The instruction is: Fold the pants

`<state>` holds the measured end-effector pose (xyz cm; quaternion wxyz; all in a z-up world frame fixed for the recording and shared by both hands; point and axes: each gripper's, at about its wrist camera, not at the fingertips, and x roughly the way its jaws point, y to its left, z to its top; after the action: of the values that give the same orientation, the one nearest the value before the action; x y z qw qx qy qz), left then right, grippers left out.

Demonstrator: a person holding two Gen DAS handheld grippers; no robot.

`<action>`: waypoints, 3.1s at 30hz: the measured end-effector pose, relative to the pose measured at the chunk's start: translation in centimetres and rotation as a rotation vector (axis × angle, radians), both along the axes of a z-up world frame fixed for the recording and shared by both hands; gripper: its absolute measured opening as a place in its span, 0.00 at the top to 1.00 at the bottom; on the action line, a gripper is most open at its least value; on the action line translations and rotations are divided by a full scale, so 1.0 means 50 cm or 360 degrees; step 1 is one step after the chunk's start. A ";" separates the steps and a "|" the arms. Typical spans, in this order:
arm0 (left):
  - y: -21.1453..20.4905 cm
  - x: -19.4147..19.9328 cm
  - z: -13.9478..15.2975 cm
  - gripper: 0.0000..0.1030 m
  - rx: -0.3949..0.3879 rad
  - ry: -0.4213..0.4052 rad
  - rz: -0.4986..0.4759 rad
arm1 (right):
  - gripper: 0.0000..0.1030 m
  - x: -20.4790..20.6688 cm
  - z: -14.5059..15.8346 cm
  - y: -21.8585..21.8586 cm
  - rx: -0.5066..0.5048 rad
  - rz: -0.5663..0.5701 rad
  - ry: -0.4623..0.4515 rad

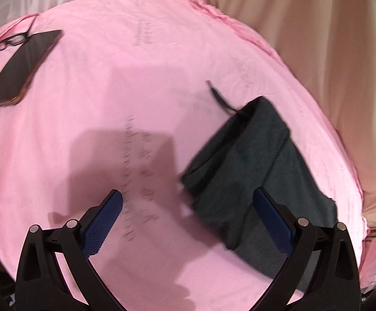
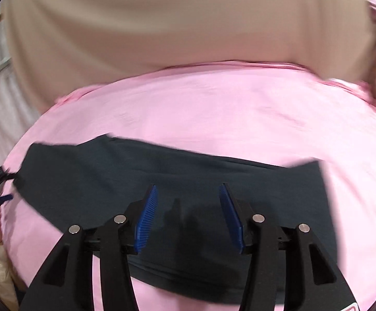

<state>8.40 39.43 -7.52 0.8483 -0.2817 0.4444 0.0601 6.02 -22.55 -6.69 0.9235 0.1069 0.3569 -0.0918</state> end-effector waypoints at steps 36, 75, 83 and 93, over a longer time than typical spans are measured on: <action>-0.238 0.021 0.170 0.84 0.0459 -0.0236 -0.0107 | 0.39 -0.204 -0.084 -0.210 0.0385 -0.0087 -0.0042; -0.147 0.017 0.031 0.80 -0.0072 0.0006 -0.0164 | 0.69 0.114 0.021 0.015 0.0222 0.0476 -0.0012; -0.121 0.031 0.031 0.80 -0.0112 -0.0056 -0.0207 | 0.82 0.405 -0.115 0.198 0.0196 0.0774 0.0311; -0.130 0.090 0.028 0.84 0.0004 -0.0059 -0.0252 | 0.91 0.460 -0.079 0.161 0.0138 0.0577 0.0271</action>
<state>12.90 32.91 -6.09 0.8588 -0.2458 0.4493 -0.0118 29.02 -14.49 -10.65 0.8859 0.0723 0.4506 0.0826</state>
